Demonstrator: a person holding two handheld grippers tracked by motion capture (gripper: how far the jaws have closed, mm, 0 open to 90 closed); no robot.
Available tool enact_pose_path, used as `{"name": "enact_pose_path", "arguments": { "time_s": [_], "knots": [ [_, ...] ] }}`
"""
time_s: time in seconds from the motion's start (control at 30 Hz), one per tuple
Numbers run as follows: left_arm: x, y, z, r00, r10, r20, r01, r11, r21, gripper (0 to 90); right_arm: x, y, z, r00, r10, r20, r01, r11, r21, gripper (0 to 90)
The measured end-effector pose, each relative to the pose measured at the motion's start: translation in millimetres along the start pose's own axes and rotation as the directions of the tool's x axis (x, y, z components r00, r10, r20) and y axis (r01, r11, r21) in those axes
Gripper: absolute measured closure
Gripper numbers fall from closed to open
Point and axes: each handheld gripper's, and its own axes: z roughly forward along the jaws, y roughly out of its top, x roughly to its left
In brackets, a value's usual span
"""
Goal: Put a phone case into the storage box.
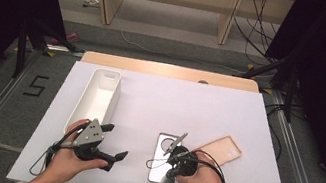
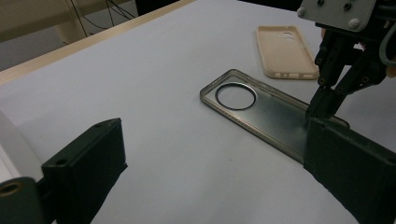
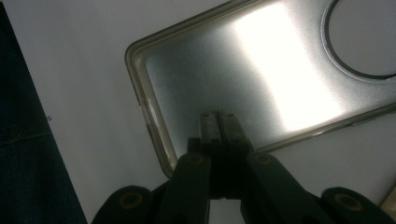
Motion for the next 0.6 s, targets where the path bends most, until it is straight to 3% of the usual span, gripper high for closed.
{"name": "enact_pose_path", "arguments": {
  "time_s": [0.33, 0.47, 0.57, 0.6],
  "knots": [
    [0.0, -0.1, 0.1, 1.0000, 0.000, 0.002, 0.000, 1.0000, 0.002, 5.4, -0.7, -0.3, -0.1, 1.0000, 0.004, -0.003, -0.004, 1.000, 0.000, 90.0],
    [0.2, -0.2, 0.1, 1.0000, 0.001, 0.000, -0.001, 1.0000, 0.005, 5.4, 0.8, 0.6, -4.8, 0.9998, -0.017, 0.011, 0.018, 0.999, -0.030, 77.1],
    [0.4, -0.5, 0.7, 1.0000, 0.000, -0.001, 0.000, 1.0000, 0.007, 5.4, 6.9, 3.5, -11.9, 0.9939, -0.105, 0.034, 0.106, 0.993, -0.048, 59.3],
    [0.4, -0.5, 0.8, 1.0000, 0.000, 0.000, 0.000, 1.0000, 0.007, 5.4, 10.1, 4.6, -13.0, 0.9864, -0.154, 0.056, 0.157, 0.986, -0.048, 54.6]
  ]
}}
